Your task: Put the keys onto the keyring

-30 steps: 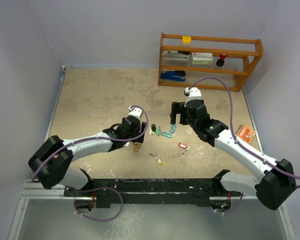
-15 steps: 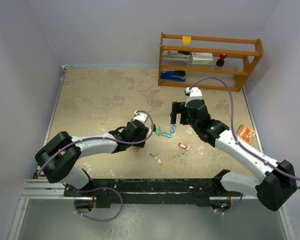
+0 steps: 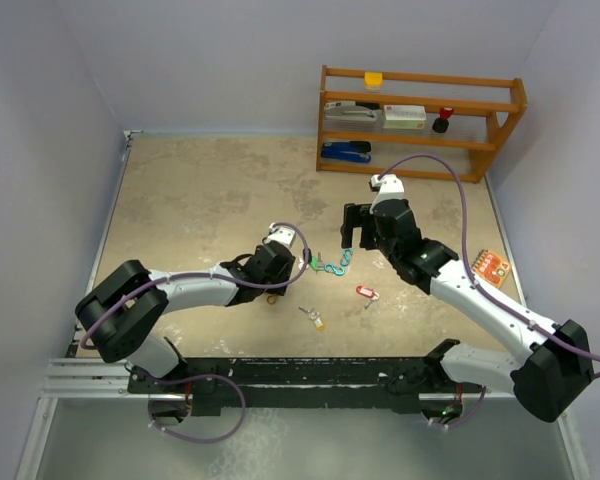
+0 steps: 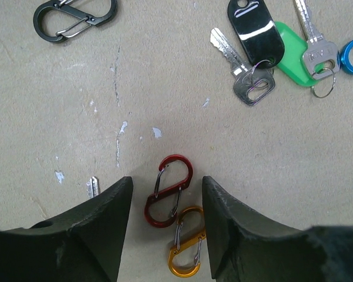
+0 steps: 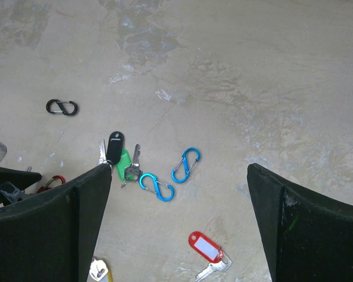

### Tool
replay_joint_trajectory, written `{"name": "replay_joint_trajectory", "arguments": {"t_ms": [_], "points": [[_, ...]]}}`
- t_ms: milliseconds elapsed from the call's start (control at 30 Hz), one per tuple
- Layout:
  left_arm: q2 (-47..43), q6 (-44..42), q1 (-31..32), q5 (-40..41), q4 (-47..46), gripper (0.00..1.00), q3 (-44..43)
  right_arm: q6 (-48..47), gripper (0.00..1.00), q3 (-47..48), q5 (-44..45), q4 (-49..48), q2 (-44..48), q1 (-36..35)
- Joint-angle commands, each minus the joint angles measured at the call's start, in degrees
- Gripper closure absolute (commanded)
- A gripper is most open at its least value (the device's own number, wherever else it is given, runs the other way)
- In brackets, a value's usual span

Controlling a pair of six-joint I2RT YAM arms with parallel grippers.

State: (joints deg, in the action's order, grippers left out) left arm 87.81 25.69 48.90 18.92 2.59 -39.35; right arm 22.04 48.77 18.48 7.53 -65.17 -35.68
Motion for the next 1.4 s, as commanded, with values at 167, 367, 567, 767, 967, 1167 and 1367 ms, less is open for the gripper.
{"name": "replay_joint_trajectory", "arguments": {"t_ms": [167,367,567,767,967,1167,1367], "points": [[0.16,-1.16,0.31,1.50,-0.01,0.57,0.18,-0.58,0.00,0.01,0.29,-0.24,1.53,-0.27],[0.03,-0.82,0.36,1.33,0.46,0.62,0.46,-0.51,0.00,0.00,0.26,-0.23,1.53,-0.30],[-0.18,-0.61,0.39,0.48,0.73,0.62,0.68,-0.52,0.00,0.00,0.25,-0.06,1.62,-0.32],[-1.31,-0.47,0.48,0.18,1.16,0.53,0.69,-0.59,0.00,0.01,0.27,-0.07,1.53,-0.35],[-1.90,-0.55,0.57,0.33,2.18,0.58,0.76,-0.60,0.00,0.05,0.28,-0.08,1.53,-0.34],[-2.03,0.02,0.66,0.37,2.44,0.63,1.49,-0.60,0.00,0.08,0.28,-0.06,1.71,-0.31],[-1.36,0.23,0.71,0.55,1.96,0.67,1.65,-0.60,0.00,0.06,0.15,-0.06,1.70,-0.29]]}}
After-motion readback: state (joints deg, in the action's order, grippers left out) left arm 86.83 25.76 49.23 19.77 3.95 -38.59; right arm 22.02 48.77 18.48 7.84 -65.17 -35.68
